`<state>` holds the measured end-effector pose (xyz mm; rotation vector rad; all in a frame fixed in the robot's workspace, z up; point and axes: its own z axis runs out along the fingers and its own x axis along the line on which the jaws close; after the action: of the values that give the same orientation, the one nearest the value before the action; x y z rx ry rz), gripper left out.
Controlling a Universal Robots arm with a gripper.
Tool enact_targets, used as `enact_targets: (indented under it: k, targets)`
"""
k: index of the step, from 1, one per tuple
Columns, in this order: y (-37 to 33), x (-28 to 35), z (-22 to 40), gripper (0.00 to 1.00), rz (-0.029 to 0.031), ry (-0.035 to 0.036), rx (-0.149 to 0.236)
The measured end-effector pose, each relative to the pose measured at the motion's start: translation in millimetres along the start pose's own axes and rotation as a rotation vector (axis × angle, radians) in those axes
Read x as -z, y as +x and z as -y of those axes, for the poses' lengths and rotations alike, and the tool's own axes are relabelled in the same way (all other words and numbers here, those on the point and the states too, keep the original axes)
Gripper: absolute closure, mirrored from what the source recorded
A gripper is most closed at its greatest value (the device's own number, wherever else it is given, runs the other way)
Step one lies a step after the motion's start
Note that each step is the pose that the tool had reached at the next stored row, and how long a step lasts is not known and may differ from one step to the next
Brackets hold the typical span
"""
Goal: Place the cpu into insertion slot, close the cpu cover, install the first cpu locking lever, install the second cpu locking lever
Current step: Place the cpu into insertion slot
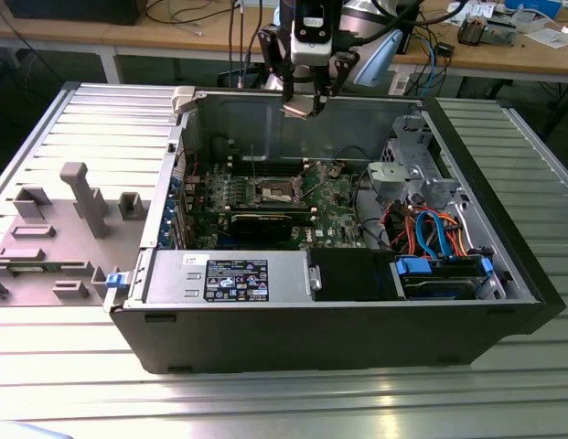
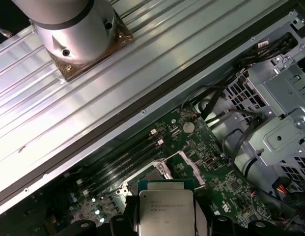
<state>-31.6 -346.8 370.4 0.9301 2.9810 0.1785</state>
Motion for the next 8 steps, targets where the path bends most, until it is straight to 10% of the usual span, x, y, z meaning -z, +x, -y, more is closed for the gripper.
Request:
enact_targets:
  k: [8]
  targets:
    - [0.0,-1.9,0.2,0.45,0.0017,0.0038,-0.087]
